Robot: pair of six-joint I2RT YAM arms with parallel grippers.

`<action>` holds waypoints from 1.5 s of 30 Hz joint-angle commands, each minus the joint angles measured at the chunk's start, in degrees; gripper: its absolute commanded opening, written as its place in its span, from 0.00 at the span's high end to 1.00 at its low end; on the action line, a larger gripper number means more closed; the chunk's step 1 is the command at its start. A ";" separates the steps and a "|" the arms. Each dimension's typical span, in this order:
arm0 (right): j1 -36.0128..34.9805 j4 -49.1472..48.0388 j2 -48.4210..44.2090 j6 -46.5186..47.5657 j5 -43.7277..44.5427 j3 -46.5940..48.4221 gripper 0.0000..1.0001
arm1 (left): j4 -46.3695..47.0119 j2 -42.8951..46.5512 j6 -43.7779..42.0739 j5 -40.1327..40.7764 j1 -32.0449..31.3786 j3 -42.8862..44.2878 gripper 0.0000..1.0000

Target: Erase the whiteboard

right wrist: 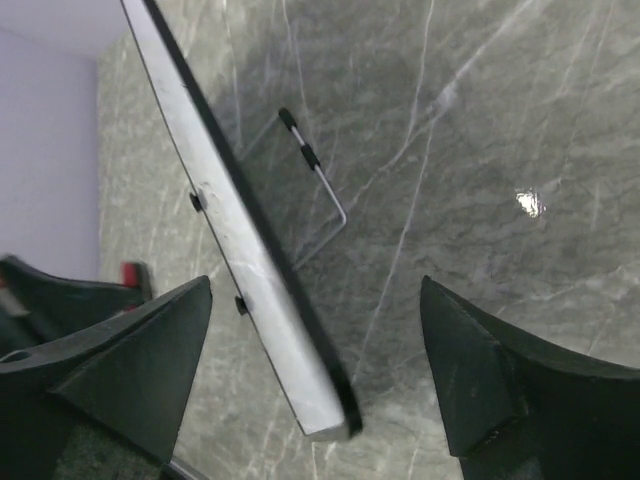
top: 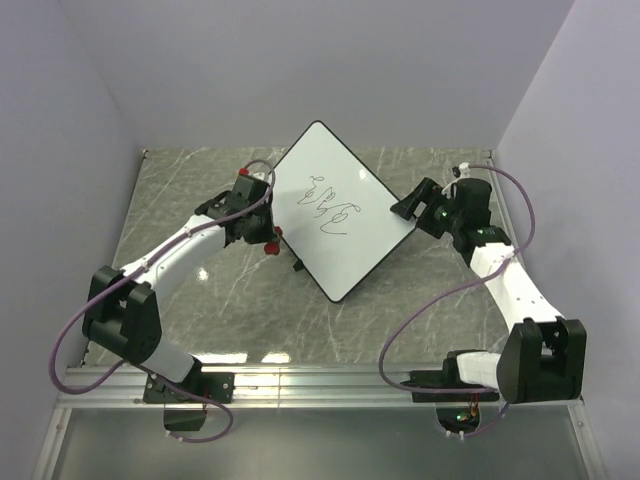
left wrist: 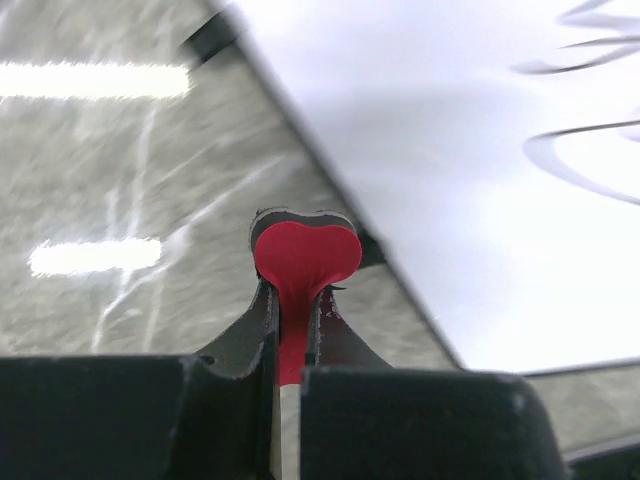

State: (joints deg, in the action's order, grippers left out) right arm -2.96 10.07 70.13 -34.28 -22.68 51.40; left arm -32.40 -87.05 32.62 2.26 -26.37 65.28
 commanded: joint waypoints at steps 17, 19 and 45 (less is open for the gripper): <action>-0.64 1.27 -2.19 6.33 -4.39 -2.09 1.00 | -0.73 -19.20 3.58 -9.03 -14.40 33.06 1.00; -0.64 1.45 -3.33 6.51 -4.48 -3.58 1.00 | -1.52 -23.42 3.68 -8.77 -16.25 38.50 1.00; -2.31 1.80 -4.83 6.07 -5.10 -8.59 1.00 | 2.34 -28.79 8.60 -4.46 -9.05 18.85 1.00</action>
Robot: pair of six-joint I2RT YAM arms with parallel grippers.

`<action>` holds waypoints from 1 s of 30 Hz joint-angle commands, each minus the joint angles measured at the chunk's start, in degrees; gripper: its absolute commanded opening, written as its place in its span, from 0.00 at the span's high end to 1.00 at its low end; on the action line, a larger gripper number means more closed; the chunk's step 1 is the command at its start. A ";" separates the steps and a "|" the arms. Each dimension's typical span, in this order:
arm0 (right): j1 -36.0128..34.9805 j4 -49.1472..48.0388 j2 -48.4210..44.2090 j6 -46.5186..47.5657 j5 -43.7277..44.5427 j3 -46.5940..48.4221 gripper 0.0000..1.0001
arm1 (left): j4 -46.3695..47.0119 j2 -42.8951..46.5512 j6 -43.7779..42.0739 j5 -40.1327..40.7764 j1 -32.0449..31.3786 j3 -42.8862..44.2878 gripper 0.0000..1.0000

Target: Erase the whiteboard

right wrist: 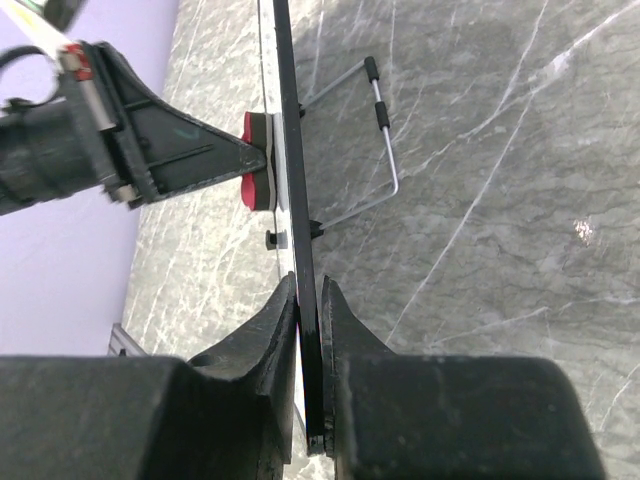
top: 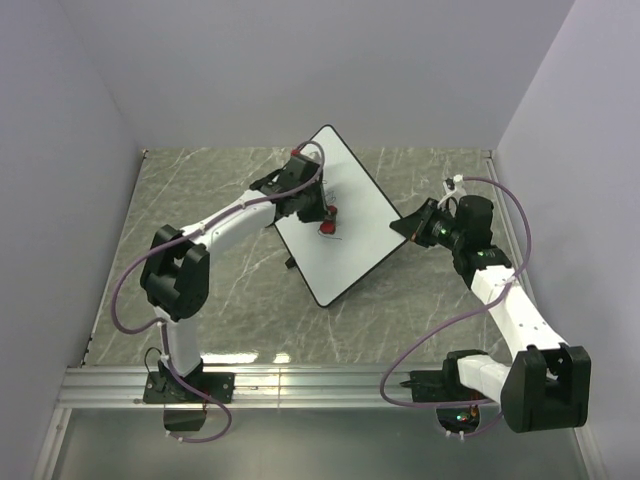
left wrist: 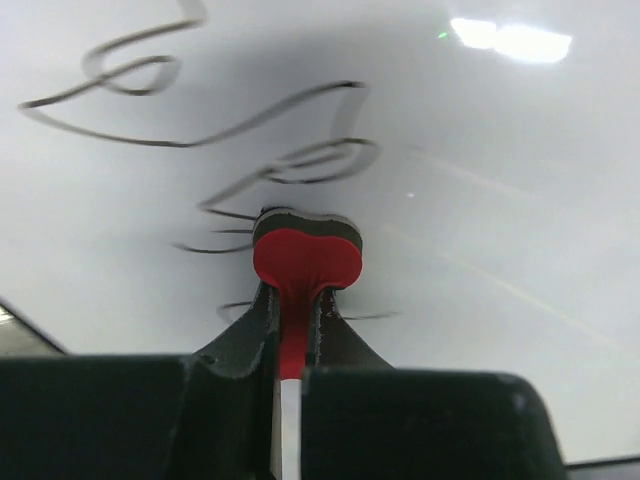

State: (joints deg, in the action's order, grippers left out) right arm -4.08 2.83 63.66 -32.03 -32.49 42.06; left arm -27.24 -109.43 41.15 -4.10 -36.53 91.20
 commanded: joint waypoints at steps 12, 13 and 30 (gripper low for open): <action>-1.81 9.12 3.31 4.08 4.63 2.06 1.00 | -2.63 -4.04 -0.28 2.34 -3.27 -8.42 1.00; -1.90 9.12 3.31 4.00 4.63 2.14 1.00 | -2.90 -3.61 -0.19 2.43 -5.80 -7.54 1.00; -2.60 9.82 2.09 3.91 4.89 1.44 1.00 | 2.10 -0.26 2.27 -0.56 -7.07 -13.56 1.00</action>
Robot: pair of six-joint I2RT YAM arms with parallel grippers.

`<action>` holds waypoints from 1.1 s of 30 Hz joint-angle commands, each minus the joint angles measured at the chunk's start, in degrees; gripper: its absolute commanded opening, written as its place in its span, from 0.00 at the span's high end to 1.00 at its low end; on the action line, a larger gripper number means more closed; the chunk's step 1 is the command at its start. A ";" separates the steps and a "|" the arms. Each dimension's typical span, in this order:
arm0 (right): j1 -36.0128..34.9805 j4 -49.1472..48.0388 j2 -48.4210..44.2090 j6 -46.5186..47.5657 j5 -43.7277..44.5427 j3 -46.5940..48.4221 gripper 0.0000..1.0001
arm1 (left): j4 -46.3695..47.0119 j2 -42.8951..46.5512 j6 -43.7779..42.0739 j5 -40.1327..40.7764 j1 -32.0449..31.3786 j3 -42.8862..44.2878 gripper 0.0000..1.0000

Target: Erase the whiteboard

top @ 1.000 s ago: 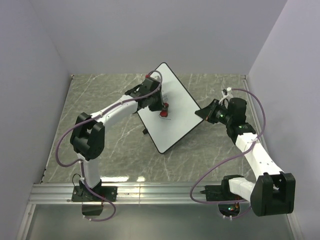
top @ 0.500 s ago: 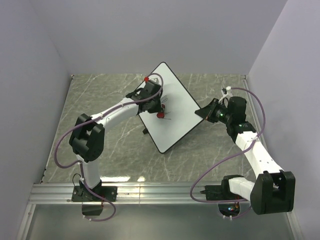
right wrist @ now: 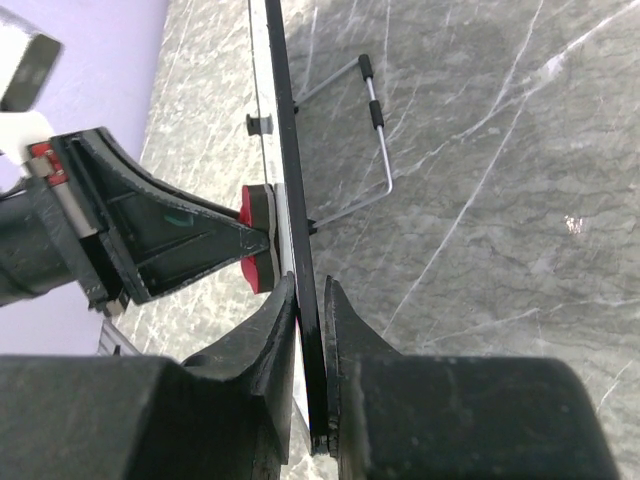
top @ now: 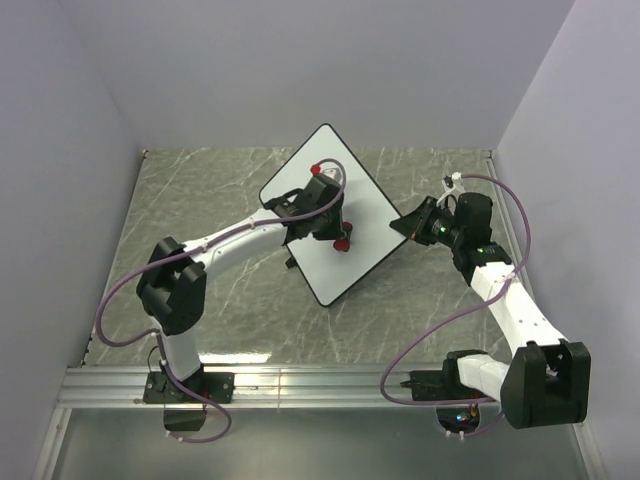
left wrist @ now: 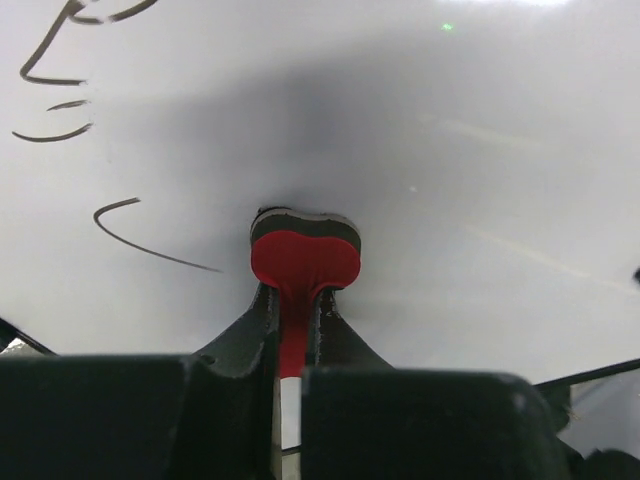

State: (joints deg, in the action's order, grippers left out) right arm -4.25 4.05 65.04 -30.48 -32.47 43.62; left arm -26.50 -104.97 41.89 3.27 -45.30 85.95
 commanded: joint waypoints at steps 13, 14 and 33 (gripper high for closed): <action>-2.78 8.87 0.36 2.09 4.87 0.07 1.00 | 10.06 -7.00 1.88 -7.75 10.66 -21.97 1.00; -2.78 8.87 0.27 2.00 4.87 0.07 1.00 | 9.80 -7.00 1.62 -7.40 11.28 -21.88 1.00; -3.22 9.30 1.41 1.92 5.31 1.12 1.00 | 6.37 -7.63 -0.41 -10.82 15.88 -9.06 1.00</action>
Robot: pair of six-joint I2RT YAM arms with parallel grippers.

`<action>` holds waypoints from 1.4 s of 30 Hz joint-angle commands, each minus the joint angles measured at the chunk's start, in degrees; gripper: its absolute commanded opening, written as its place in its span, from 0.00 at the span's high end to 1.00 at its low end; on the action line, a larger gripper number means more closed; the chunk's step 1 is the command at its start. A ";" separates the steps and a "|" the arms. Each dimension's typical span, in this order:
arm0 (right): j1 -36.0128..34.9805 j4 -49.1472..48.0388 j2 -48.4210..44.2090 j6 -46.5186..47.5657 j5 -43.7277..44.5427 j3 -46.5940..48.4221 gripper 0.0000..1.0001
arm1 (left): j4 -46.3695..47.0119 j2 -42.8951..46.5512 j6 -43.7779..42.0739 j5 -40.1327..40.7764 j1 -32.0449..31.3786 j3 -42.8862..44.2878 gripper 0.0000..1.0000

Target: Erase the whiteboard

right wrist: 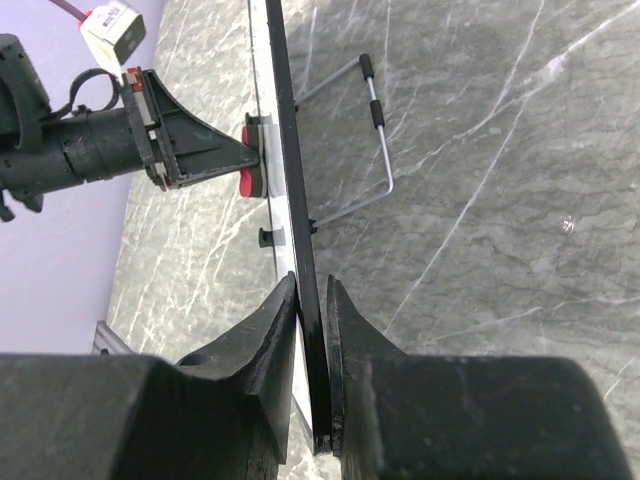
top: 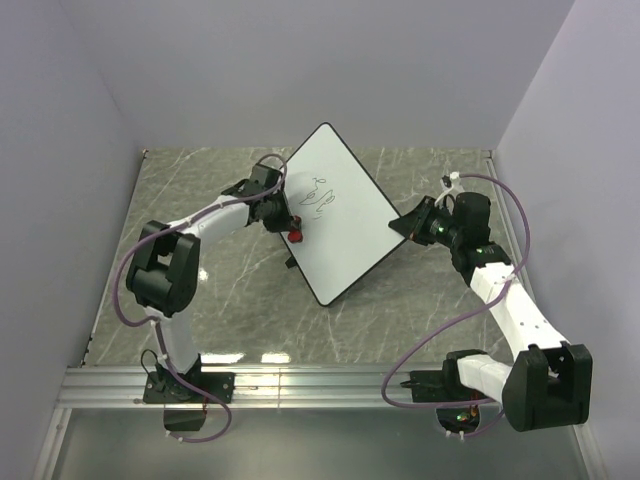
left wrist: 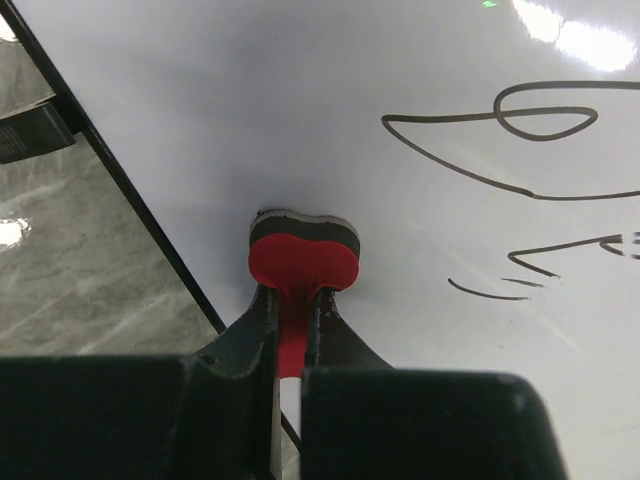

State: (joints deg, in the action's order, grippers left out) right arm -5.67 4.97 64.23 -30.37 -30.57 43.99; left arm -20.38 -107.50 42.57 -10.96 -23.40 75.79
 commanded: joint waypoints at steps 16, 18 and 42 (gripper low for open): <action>-1.80 7.24 2.48 1.10 3.58 -1.36 1.00 | -10.64 -15.89 2.35 -3.28 -9.56 37.85 1.00; -1.89 7.59 2.31 1.36 3.76 -1.27 1.00 | -10.12 -15.90 2.35 -2.93 -9.04 36.72 1.00; -1.89 9.44 3.45 2.95 3.50 0.14 1.00 | -5.01 -13.07 -4.24 -5.03 3.63 15.24 1.00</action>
State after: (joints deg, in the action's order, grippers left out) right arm -6.63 5.96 65.45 -31.24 -31.22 44.62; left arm -22.94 -116.31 41.19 -14.04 -14.63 86.11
